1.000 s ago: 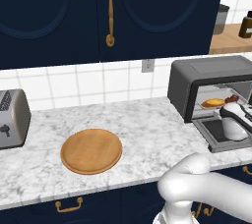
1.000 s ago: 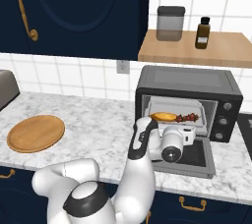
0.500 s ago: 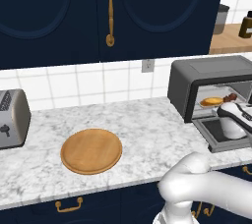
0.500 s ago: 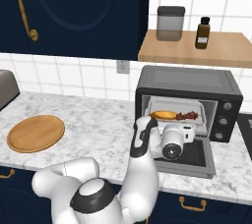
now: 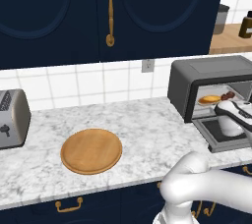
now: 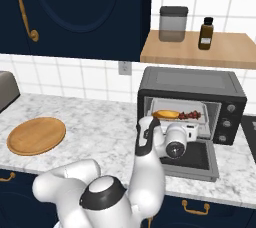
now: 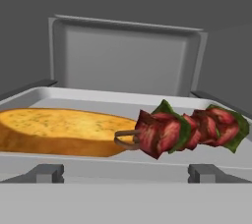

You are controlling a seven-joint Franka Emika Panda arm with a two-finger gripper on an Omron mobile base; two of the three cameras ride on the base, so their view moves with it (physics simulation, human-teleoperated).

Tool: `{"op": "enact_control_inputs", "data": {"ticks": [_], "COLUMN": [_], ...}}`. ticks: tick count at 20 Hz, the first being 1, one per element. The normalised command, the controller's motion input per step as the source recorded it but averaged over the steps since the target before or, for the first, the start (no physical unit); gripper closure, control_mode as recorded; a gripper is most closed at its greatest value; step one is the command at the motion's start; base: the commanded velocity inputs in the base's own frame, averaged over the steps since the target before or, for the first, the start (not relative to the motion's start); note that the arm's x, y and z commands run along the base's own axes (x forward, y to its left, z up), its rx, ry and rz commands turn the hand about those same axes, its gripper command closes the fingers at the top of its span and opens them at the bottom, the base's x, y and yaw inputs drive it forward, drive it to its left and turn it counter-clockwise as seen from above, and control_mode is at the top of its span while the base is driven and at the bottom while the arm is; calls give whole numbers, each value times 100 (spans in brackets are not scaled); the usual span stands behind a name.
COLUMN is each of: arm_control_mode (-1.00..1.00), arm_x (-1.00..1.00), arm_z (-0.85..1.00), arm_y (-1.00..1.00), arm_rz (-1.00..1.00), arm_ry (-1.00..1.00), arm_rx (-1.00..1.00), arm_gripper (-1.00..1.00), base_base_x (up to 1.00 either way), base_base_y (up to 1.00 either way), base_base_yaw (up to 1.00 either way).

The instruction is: Pick up the kebab skewer and baguette bread, and place them inside the toaster oven. Close the toaster oven door and start by setting the timer.

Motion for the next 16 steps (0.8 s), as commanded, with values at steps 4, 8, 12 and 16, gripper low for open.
{"op": "enact_control_inputs", "data": {"ticks": [4, 8, 12, 16], "arm_control_mode": [-100, -100, -100, -100], "arm_x": [19, 19, 19, 19], "arm_z": [0, 0, 0, 0], "arm_y": [0, 0, 0, 0], "arm_rz": [0, 0, 0, 0], "arm_ry": [0, 0, 0, 0], "arm_rx": [0, 0, 0, 0], "arm_gripper": [-100, -100, -100, -100], "base_base_x": [0, 0, 0, 0], "base_base_y": [0, 0, 0, 0], "base_base_yaw": [0, 0, 0, 0]}}
